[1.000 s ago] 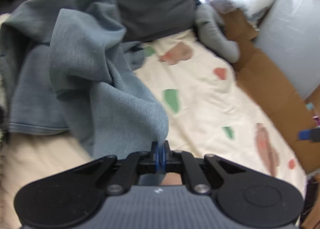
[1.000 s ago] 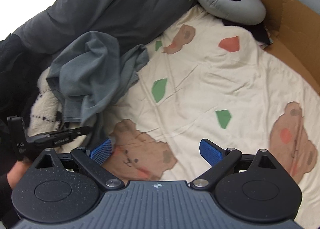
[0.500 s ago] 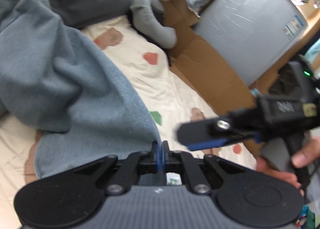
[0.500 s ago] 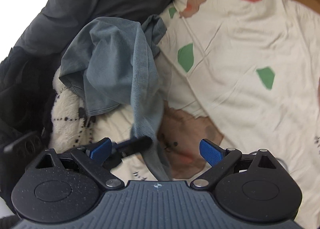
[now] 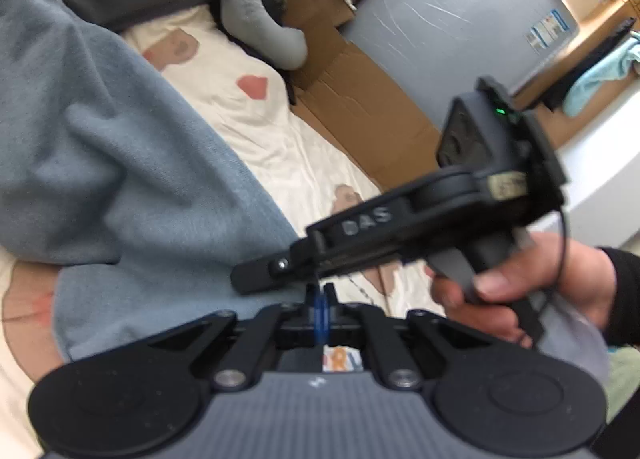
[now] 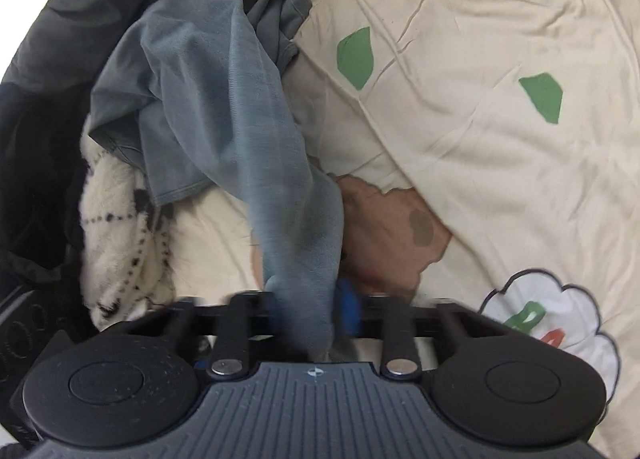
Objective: Fold clothes
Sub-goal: 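Grasp the jeans with the right gripper while the left gripper grasps another part, then pull the jeans leg across the sheet with the right gripper, then open it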
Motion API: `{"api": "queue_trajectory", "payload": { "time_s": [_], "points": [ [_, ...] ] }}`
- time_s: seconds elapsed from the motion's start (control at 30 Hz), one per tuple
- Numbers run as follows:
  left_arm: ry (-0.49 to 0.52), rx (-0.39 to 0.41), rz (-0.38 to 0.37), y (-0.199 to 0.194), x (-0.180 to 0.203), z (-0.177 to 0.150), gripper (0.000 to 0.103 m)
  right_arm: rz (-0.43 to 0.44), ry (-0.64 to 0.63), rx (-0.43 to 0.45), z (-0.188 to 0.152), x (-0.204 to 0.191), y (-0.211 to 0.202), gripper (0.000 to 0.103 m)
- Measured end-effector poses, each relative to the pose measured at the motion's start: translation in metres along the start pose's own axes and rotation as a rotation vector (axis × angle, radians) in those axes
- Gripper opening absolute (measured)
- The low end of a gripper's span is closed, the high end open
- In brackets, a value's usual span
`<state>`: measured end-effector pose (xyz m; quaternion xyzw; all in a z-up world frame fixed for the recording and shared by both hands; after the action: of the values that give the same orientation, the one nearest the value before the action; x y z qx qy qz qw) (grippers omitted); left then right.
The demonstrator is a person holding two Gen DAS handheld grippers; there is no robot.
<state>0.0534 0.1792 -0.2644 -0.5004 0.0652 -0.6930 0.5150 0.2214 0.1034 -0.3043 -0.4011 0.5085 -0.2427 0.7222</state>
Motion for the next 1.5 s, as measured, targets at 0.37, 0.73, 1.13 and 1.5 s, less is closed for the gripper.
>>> {"api": "queue_trajectory", "payload": {
  "time_s": [0.37, 0.73, 1.13, 1.5],
  "points": [
    [-0.076, 0.098, 0.312, -0.052, -0.084, 0.030, 0.051, -0.089, 0.011, 0.011, -0.013, 0.049, -0.033, 0.004],
    [-0.382, 0.416, 0.509, -0.132, -0.181, 0.062, 0.069, -0.168, 0.138, 0.087, -0.044, 0.107, -0.103, 0.004],
    [-0.466, 0.464, 0.555, -0.134, -0.221, 0.057, 0.074, -0.286, 0.265, 0.178, -0.086, 0.150, -0.163, 0.003],
    [-0.589, 0.453, 0.448, -0.109, -0.236, 0.028, 0.059, -0.364, 0.411, 0.211, -0.149, 0.184, -0.211, 0.003]
  ]
}}
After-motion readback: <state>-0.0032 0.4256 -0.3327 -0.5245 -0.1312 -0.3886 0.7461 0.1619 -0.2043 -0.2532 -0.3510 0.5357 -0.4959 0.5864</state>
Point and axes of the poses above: each gripper's, at about its wrist camera, not at the fingertips, and y roughly the way its jaws point, x to its right, z to its top, the point moved 3 cm from there along y, roughly the way its jaws point, and after that the axes turned 2 degrees about -y, right-handed, at the moved point
